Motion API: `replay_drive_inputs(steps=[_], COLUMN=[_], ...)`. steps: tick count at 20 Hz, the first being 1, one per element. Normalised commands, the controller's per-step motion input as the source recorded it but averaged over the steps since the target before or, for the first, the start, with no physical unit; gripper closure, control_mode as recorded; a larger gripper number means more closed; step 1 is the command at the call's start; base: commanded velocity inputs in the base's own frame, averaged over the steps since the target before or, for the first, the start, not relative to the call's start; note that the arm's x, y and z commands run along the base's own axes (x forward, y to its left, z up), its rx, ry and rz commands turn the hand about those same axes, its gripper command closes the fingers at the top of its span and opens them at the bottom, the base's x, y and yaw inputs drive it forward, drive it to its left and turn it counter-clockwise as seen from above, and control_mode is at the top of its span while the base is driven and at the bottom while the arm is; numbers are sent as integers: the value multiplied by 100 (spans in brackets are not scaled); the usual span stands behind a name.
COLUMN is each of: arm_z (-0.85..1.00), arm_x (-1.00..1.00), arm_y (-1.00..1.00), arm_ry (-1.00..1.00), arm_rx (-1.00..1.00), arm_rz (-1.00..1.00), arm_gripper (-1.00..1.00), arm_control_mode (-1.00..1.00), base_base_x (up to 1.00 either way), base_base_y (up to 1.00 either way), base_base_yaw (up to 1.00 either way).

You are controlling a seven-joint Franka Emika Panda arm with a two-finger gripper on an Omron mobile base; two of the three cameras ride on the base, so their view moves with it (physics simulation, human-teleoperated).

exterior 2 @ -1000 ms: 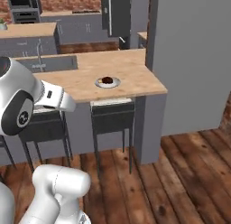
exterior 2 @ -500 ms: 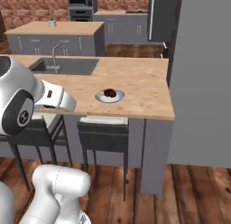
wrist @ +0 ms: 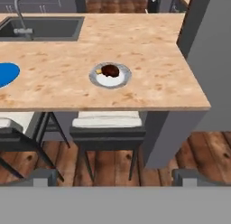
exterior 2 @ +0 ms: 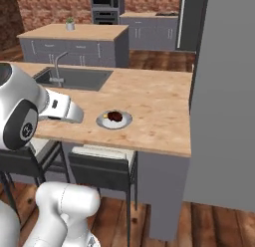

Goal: Transport the steak and bell pepper to the fridge. Place the steak on the rack containing meat and place the bell pepper on the rack containing the vegetable, ensuring meats and vegetables are on different racks.

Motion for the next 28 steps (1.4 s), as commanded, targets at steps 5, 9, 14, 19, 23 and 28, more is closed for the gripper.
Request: replay_drive_inputs(steps=[5, 9, 14, 19, 23, 28], arm_z=[0, 0, 0, -7, -61, -58], arm_x=[0, 0, 0, 20, 100, 100], arm_y=[0, 0, 0, -3, -6, 0], arm_ry=[0, 0, 0, 1, 5, 8], arm_rx=[0, 0, 0, 1, 3, 0], arm_rz=[0, 0, 0, 2, 10, 7], arm_gripper=[-100, -100, -100, -100, -100, -100], arm_control_mode=[100, 100, 100, -100, -100, -100], base_base_x=[100, 100, 100, 80, 0, 0], base_base_y=[-38, -23, -8, -7, 0, 0], base_base_yaw=[12, 7, 7, 7, 0, 0])
